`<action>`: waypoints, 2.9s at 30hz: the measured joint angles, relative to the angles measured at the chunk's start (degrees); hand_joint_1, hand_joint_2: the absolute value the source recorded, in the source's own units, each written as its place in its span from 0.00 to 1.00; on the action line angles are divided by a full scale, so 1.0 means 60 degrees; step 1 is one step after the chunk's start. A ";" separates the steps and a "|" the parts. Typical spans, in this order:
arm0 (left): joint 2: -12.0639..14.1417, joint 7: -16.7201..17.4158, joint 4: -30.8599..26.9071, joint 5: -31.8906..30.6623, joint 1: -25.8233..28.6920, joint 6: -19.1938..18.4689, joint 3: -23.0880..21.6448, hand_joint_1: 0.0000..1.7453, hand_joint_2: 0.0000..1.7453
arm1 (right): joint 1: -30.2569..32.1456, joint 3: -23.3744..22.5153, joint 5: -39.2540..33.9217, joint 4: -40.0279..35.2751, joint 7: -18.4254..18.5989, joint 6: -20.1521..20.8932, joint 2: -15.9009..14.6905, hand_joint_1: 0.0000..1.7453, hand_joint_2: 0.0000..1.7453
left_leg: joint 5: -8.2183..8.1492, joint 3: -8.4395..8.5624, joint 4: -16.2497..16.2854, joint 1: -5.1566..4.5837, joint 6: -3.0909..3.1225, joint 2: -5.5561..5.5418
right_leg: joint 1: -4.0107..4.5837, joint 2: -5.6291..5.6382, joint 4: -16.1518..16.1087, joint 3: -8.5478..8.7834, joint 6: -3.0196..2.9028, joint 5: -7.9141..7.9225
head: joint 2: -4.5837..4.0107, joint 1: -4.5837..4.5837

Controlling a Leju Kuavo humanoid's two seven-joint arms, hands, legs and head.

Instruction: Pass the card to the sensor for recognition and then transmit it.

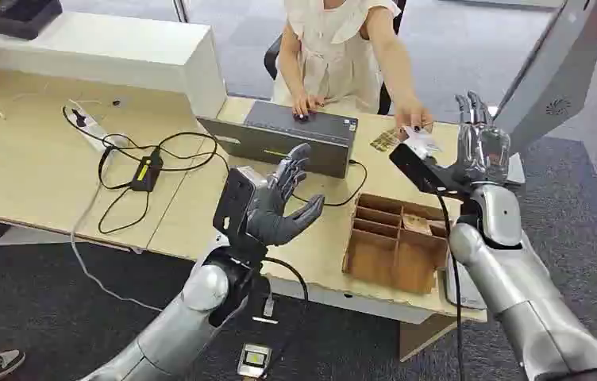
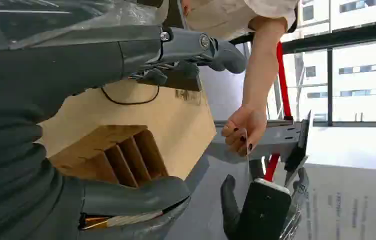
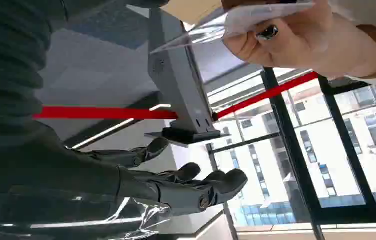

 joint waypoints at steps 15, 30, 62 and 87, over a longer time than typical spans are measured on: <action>0.0000 -0.0266 0.0080 -0.0062 -0.0032 -0.0018 -0.0051 0.00 1.00 | -0.0251 0.0051 -0.0776 0.0899 -0.0480 0.0036 0.0317 1.00 1.00 | 0.0000 0.0002 0.0002 -0.0001 0.0000 0.0002 | 0.0000 0.0003 0.0000 -0.0001 0.0000 0.0000 | 0.0000 0.0004; 0.0000 -0.0266 0.0098 -0.0197 -0.0032 0.0069 -0.0062 0.00 1.00 | -0.0299 0.0055 -0.0987 0.1227 -0.0608 -0.0095 0.0466 1.00 1.00 | 0.0000 0.0003 0.0003 -0.0001 0.0000 0.0003 | 0.0000 0.0003 0.0000 0.0000 0.0000 0.0000 | 0.0000 0.0000; 0.0463 0.0193 -0.0736 -0.1042 0.1177 0.0510 0.0546 0.00 1.00 | 0.4336 -0.3271 -0.3760 -0.5158 0.0328 -0.0750 -0.2284 1.00 1.00 | -0.0007 0.0006 0.0003 -0.0003 0.0004 0.0006 | -0.0001 0.0006 -0.0015 0.0006 0.0001 0.0000 | 0.0000 0.0000; 0.0499 0.0474 -0.1129 -0.0903 0.1139 0.0127 0.0546 0.00 1.00 | 0.5151 -0.2842 -0.2765 -0.4026 0.0638 0.1340 -0.1297 1.00 1.00 | -0.0004 0.0000 -0.0004 0.0000 0.0004 0.0005 | 0.0000 0.0005 -0.0009 0.0006 0.0001 0.0000 | 0.0000 0.0000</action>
